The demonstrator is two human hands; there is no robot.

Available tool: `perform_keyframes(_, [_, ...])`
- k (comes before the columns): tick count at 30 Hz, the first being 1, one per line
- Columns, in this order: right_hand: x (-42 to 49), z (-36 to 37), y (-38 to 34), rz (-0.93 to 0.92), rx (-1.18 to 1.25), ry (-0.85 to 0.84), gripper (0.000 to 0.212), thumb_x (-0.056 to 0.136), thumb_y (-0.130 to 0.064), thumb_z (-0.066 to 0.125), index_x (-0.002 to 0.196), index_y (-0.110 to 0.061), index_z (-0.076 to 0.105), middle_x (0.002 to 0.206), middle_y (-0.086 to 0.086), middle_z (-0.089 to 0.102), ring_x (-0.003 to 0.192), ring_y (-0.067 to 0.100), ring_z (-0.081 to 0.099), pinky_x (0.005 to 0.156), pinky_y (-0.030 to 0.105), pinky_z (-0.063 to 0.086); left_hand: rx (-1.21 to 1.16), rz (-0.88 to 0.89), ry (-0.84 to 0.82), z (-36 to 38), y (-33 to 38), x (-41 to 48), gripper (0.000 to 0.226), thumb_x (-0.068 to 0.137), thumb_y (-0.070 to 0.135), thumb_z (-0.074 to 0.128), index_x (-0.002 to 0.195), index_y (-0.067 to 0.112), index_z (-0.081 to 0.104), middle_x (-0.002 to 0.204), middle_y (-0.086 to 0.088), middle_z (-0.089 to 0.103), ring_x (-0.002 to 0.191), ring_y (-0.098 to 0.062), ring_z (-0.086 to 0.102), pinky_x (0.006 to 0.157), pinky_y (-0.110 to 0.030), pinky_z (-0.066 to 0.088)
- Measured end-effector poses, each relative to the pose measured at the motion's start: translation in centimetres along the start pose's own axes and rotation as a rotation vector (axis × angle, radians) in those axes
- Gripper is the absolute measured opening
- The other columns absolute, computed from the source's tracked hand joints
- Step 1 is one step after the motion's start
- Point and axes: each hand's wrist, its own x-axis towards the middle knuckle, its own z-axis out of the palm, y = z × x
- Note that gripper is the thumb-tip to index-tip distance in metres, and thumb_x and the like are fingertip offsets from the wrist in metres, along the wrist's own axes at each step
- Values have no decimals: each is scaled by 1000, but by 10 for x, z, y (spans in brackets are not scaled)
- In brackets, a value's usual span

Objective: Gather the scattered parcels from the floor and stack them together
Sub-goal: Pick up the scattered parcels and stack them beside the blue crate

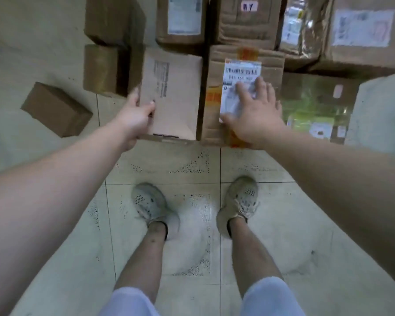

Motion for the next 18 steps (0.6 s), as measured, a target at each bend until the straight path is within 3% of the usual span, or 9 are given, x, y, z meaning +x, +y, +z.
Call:
perform_keyframes(2, [6, 23, 7, 25, 35, 23, 87, 87, -64, 46, 151, -35, -6, 159, 8, -18, 145, 28, -17, 115, 47, -6, 18, 1, -4, 15, -9, 23, 46, 101, 18, 43, 142, 33, 32, 98, 18, 59, 74, 2, 66, 57, -24, 53])
perform_keyframes(6, [8, 43, 16, 29, 130, 101, 89, 87, -64, 49, 151, -36, -6, 159, 5, -19, 145, 25, -18, 111, 39, -11, 1, -28, -12, 20, -21, 53, 41, 100, 23, 44, 138, 34, 35, 101, 15, 58, 90, -9, 62, 70, -35, 53])
perform_keyframes(11, [6, 38, 11, 47, 141, 69, 86, 87, -59, 53, 151, -40, -2, 160, 6, -18, 145, 26, -17, 115, 45, -6, 53, -22, -68, 17, -28, 58, 42, 100, 24, 42, 140, 34, 34, 116, 11, 56, 104, -14, 57, 75, -36, 51])
perform_keyframes(15, [7, 31, 3, -16, 34, 27, 74, 93, -50, 50, 148, -47, -1, 159, 3, -19, 145, 26, -18, 115, 53, -3, 140, -36, -81, 18, -23, 60, 46, 101, 25, 40, 146, 27, 27, 141, 1, 45, 122, -21, 47, 101, -46, 44])
perform_keyframes(18, [11, 27, -1, -38, 3, 5, 73, 95, -47, 50, 148, -47, 0, 160, 1, -18, 145, 26, -17, 115, 56, 0, 190, -57, -94, 15, -18, 60, 49, 98, 27, 47, 144, 24, 29, 141, -3, 47, 120, -22, 50, 100, -44, 45])
